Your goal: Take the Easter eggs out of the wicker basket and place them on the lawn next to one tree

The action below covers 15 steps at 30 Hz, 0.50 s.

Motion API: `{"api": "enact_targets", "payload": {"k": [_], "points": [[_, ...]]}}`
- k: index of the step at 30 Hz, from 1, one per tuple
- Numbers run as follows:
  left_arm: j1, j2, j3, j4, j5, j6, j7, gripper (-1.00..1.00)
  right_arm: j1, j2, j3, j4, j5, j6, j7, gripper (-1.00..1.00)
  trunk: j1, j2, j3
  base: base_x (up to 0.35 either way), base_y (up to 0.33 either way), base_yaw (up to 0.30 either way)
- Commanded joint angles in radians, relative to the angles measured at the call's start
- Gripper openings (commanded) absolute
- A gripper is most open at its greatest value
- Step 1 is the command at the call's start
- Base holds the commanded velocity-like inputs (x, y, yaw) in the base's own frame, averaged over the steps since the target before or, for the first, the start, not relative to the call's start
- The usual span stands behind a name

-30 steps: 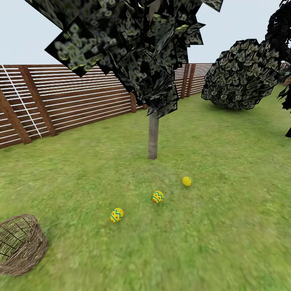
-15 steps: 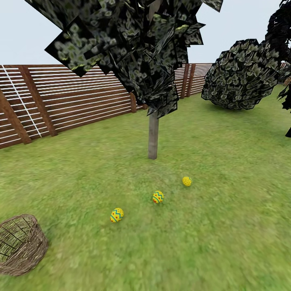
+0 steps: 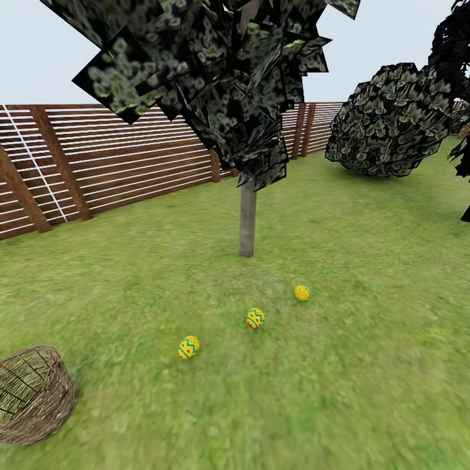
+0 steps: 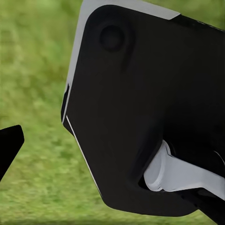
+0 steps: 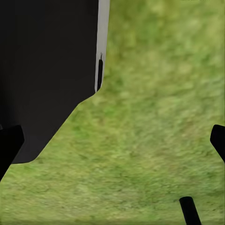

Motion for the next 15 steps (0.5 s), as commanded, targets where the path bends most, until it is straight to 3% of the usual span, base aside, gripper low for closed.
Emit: {"api": "enact_targets", "payload": {"k": [1,15], "points": [[-0.001,0.001,0.002,0.002,0.008,0.003,-0.003,1.00,-0.001,0.000,0.009,0.002,-0.010,0.002,0.005,1.00,0.000,-0.001,-0.001,0.000,0.000,0.000],[-0.001,0.001,0.002,0.002,0.008,0.003,-0.003,1.00,-0.001,0.000,0.009,0.001,-0.010,0.002,0.005,1.00,0.000,-0.001,-0.001,0.000,0.000,0.000]]}}
